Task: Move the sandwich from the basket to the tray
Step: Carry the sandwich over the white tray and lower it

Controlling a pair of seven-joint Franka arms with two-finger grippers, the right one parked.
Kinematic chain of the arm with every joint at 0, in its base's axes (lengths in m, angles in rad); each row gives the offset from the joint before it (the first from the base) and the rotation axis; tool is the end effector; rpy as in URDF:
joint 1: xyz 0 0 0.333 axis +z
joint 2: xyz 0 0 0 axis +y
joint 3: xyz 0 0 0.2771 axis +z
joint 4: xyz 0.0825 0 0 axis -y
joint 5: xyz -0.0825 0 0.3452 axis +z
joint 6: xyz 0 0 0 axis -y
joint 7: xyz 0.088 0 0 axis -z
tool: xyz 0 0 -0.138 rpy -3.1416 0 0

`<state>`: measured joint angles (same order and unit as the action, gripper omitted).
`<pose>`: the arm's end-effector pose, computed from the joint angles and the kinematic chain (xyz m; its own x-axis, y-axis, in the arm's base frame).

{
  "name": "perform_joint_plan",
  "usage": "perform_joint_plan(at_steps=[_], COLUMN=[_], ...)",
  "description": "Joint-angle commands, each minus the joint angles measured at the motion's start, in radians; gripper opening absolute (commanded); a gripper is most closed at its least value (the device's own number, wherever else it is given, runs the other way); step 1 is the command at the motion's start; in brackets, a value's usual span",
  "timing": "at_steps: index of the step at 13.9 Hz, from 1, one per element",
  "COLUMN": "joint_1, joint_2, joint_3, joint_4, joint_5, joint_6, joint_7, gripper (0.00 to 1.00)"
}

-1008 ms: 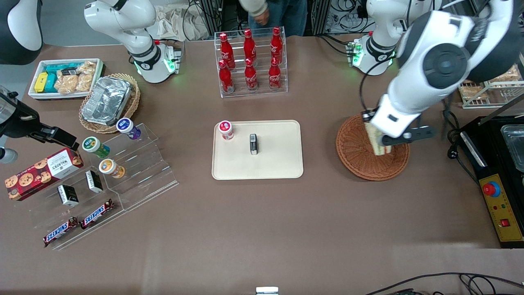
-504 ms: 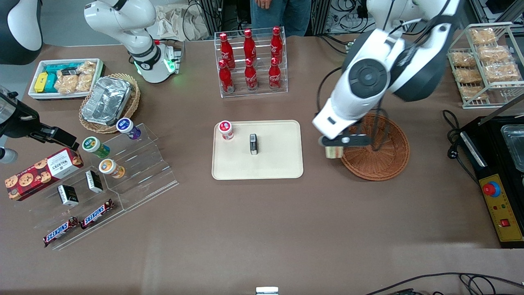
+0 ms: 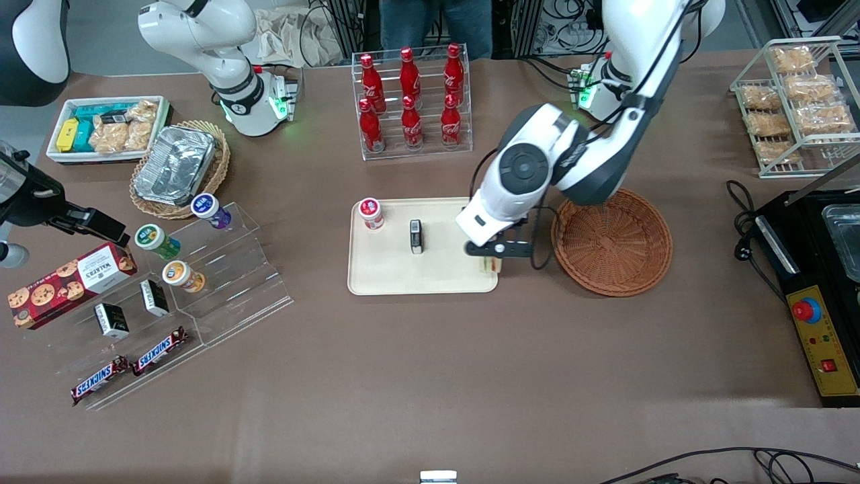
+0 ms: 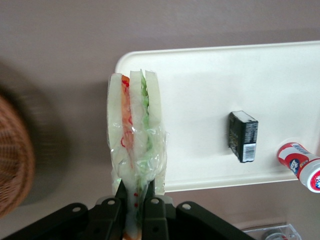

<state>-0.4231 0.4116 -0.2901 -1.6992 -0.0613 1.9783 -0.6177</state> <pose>0.4531 -0.3850 0.3089 0.9793 -0.0571 -0.1940 -0.0449 -0.9968 0.0669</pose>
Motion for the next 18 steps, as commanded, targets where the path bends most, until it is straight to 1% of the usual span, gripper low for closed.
perform_joint_plan(at_steps=[1, 4, 5, 7, 8, 9, 10, 11, 15, 17, 18], joint_1=[-0.040, -0.057, -0.065, -0.068, -0.065, -0.065, -0.056, -0.043, -0.002, 0.027, 0.056], joint_2=[0.050, 0.119, 0.119, 0.118, 0.112, 0.107, 0.101, 0.098, 0.056, 0.000, -0.045], joint_3=[0.012, 0.014, 0.015, 0.017, 0.017, 0.017, 0.017, 0.017, 0.014, 0.014, 0.011], joint_4=[0.006, 0.001, -0.019, -0.040, -0.065, -0.079, -0.080, -0.079, -0.077, -0.073, -0.073], joint_5=[0.015, 0.024, 0.046, 0.140, 0.176, 0.190, 0.190, 0.189, 0.172, 0.173, 0.172], joint_6=[0.066, 0.146, 0.152, 0.152, 0.152, 0.152, 0.145, 0.145, 0.114, 0.033, -0.040], joint_7=[-0.062, -0.079, -0.080, -0.141, -0.183, -0.210, -0.214, -0.226, -0.226, -0.209, -0.173], gripper=[0.00, 0.00, 0.00, 0.00, 0.00, 0.14, 0.82, 0.99, 1.00, 1.00, 0.99])
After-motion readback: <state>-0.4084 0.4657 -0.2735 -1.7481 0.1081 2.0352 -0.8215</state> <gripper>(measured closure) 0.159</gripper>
